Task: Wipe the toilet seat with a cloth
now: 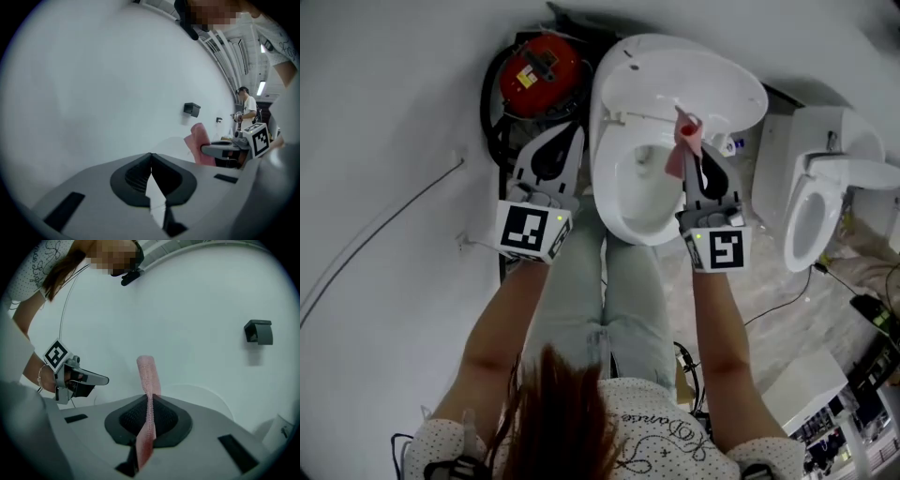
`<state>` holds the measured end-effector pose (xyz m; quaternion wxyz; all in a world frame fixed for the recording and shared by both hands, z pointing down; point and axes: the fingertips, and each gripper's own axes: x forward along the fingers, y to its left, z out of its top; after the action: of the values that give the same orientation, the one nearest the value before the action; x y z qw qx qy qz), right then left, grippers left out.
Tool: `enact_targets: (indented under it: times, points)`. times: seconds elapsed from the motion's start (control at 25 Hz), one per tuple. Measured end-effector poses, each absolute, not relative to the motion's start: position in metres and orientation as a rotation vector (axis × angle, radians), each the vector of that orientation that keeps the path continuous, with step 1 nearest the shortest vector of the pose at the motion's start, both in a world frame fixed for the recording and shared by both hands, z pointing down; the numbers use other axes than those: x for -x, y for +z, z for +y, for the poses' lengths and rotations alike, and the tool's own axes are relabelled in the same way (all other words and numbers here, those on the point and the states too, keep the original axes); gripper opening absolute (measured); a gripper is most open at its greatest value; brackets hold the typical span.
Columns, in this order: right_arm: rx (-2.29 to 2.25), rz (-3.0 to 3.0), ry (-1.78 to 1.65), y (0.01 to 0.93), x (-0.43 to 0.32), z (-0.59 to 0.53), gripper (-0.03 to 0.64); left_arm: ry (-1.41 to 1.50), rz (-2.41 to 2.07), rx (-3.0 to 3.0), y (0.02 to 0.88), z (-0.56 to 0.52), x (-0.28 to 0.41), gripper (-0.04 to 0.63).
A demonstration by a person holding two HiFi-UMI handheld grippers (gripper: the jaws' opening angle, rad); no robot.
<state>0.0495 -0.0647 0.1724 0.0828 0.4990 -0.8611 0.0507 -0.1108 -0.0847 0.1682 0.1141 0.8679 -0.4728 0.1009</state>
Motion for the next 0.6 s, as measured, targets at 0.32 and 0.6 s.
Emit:
enact_targets:
  times: [0.32,0.6]
  points:
    - [-1.593,-2.659,0.013,0.047,-0.063,-0.057,0.023,0.281,-1.323,-2.741,0.062,-0.081,0.077,-0.008]
    - [-1.678,-2.683,-0.056,-0.025,-0.072,-0.044,0.023,0.220,-1.337,-2.764,0.006,-0.071,0.079,-0.008]
